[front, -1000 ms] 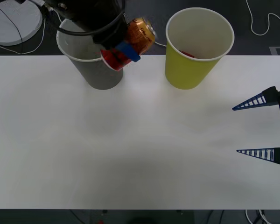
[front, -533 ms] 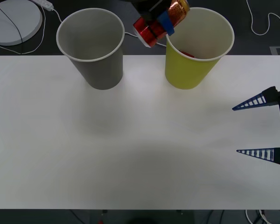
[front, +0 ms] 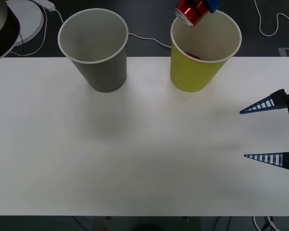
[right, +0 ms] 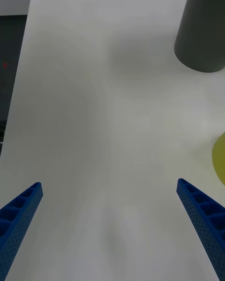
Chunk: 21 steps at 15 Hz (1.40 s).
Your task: Put the can into the green bin and the plastic bottle into the gray bin
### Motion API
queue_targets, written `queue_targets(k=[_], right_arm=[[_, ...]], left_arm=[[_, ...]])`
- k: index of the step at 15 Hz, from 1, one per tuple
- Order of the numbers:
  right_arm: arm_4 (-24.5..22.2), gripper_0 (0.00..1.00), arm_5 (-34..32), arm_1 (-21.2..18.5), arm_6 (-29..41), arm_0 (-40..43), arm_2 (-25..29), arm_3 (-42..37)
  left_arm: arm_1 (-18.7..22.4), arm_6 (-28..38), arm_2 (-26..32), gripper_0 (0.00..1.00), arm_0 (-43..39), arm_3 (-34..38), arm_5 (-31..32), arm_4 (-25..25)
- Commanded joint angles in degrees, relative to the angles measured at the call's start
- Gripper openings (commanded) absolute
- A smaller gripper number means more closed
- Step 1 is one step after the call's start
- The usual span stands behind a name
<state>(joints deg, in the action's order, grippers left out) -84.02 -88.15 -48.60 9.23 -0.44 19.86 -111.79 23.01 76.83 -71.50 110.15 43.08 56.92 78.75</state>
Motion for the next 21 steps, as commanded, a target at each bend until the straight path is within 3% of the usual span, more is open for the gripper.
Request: queue_targets(k=[1, 12, 13, 14, 15, 16, 21], right_arm=[[0.0, 1.0, 0.0, 0.0, 0.0, 0.0, 0.0, 0.0], [0.0, 1.0, 0.0, 0.0, 0.0, 0.0, 0.0, 0.0], [0.0, 1.0, 0.0, 0.0, 0.0, 0.0, 0.0, 0.0], [0.0, 1.0, 0.0, 0.0, 0.0, 0.0, 0.0, 0.0], [0.0, 1.0, 0.0, 0.0, 0.0, 0.0, 0.0, 0.0], [0.0, 1.0, 0.0, 0.0, 0.0, 0.0, 0.0, 0.0], [0.0, 1.0, 0.0, 0.0, 0.0, 0.0, 0.0, 0.0]], left_arm=[[-4.0, 0.1, -0.4, 0.0, 0.1, -3.8, -2.7, -0.1], [-8.8, 0.1, -2.8, 0.0, 0.2, -8.2, -8.8, -1.8], [-8.8, 0.1, -2.8, 0.04, 0.2, -8.2, -9.1, -1.8], [-8.8, 0.0, -2.8, 0.19, 0.1, -8.4, -9.3, -1.8], [-8.8, -0.1, -2.8, 0.64, 0.1, -8.5, -9.4, -1.9], [-8.8, -0.2, -2.8, 1.0, 0.1, -8.5, -9.4, -2.0], [-8.3, -3.3, -2.8, 1.0, 0.1, -8.9, -7.7, -3.4]])
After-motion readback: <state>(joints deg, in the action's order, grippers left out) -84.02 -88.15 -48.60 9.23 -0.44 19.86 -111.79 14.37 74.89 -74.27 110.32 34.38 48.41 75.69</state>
